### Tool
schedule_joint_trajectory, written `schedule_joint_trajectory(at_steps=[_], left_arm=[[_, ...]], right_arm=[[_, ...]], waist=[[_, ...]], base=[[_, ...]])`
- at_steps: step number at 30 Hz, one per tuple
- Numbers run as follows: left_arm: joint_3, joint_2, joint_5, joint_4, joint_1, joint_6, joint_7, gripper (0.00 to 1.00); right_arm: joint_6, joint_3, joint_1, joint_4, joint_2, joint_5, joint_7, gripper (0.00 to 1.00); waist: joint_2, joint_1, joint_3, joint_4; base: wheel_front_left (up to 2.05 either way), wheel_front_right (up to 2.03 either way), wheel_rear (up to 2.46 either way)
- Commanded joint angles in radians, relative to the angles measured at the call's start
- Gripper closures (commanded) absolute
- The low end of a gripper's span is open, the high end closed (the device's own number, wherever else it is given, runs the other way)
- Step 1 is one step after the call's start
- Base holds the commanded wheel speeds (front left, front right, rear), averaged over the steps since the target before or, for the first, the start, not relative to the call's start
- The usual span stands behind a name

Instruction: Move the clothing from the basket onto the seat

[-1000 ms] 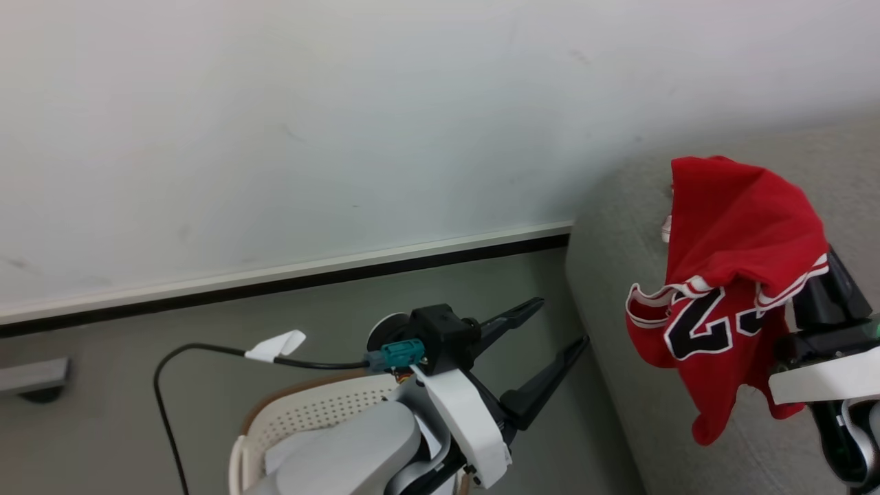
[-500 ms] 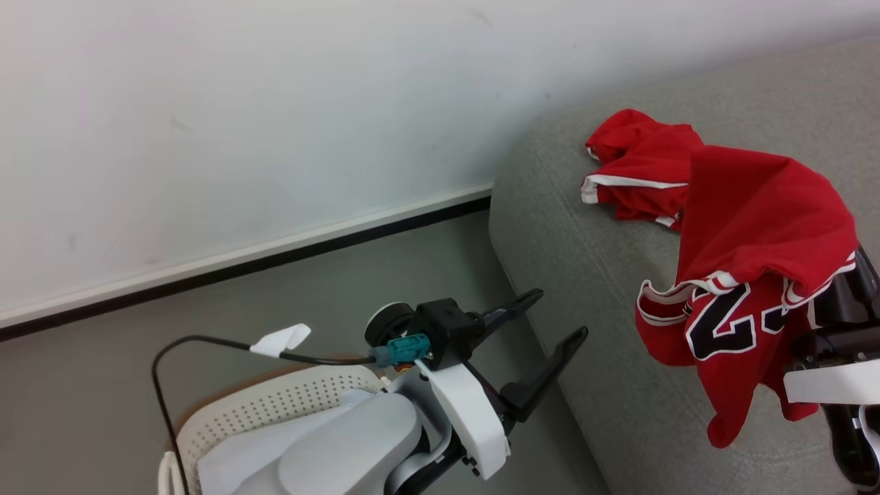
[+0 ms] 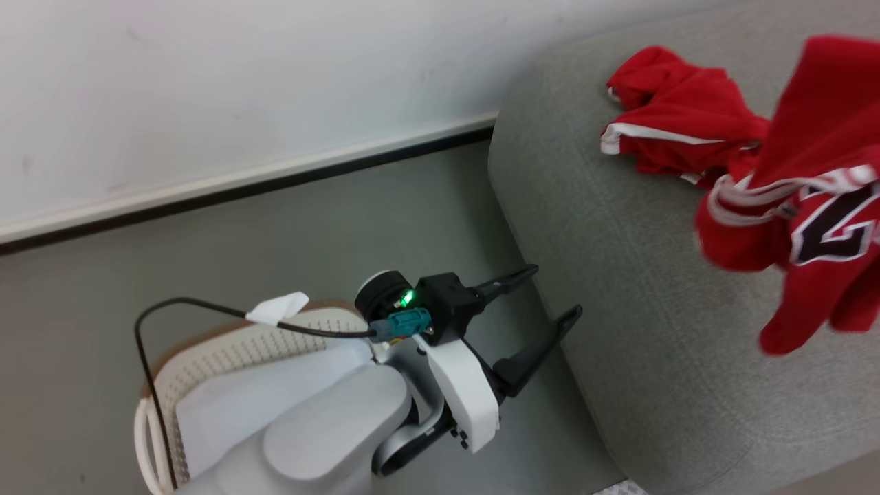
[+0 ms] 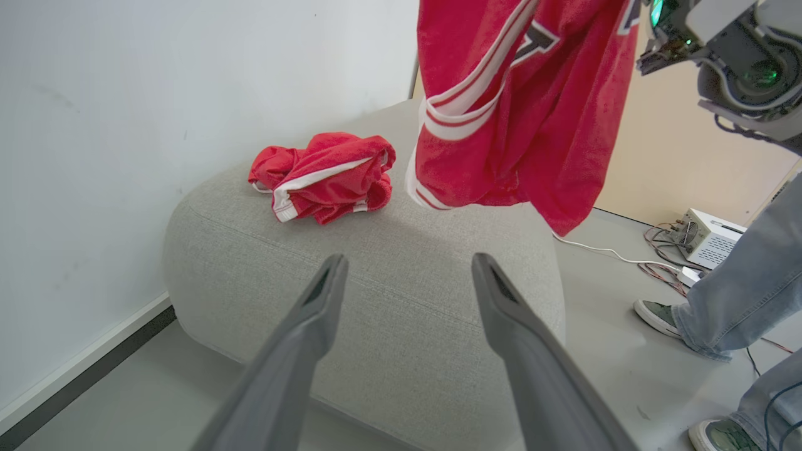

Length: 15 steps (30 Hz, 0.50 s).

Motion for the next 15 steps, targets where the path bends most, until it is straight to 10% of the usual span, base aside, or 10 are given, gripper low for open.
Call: schedule_joint_trajectory(at_steps=[1, 15], left_arm=[[0.004, 0.019, 0.015, -0.01, -0.02, 0.005, 0.009, 0.0], [0.033, 0.083, 0.039, -0.081, -0.107, 0.041, 0.053, 0.0]], right_arm=[[-0.002, -0.037, -0.033, 0.003, -0.011, -0.019, -0.002, 1.0], [-0.002, -0.278, -0.175, 0.187, -0.138, -0.083, -0.001, 1.0]], waist=[[-0.0001, -0.0001, 0.067, 0.031], [-0.0001, -0.0001, 0.289, 0.128]], base=[[0.0, 0.0, 0.0], [0.0, 0.0, 0.0]])
